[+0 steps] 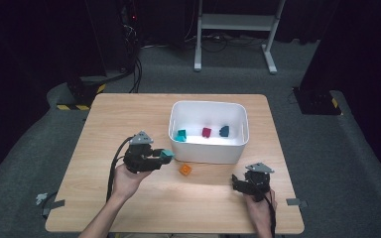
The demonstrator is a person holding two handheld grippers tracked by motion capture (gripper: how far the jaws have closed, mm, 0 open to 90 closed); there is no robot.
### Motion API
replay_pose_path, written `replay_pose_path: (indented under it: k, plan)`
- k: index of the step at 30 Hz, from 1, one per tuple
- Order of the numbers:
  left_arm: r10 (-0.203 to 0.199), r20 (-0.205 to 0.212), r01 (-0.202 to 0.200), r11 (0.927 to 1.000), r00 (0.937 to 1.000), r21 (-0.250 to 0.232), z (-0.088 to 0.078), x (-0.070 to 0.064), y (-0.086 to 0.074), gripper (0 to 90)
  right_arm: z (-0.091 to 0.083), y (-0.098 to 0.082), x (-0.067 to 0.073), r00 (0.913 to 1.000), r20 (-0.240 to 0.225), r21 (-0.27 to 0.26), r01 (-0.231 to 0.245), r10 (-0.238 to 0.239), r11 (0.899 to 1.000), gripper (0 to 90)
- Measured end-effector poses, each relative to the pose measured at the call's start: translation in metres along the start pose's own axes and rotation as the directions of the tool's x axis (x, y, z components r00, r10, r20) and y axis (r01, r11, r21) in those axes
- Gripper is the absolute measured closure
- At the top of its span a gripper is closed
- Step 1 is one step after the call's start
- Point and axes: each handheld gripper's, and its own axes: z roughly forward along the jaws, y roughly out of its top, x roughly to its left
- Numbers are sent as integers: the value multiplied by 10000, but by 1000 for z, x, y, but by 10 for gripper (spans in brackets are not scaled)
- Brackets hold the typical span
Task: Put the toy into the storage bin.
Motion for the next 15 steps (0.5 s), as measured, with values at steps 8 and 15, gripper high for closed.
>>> replay_pose_path:
  k: [8,15]
  plan:
    - [9,71,-8,9999,10000,-126,-3,1,10,583,0,0,0,10000,1,-3,12,-12,10000,173]
    - [-58,146,63,9993,9999,-358,-7,5,22,583,0,0,0,10000,2,0,2,-2,10000,173]
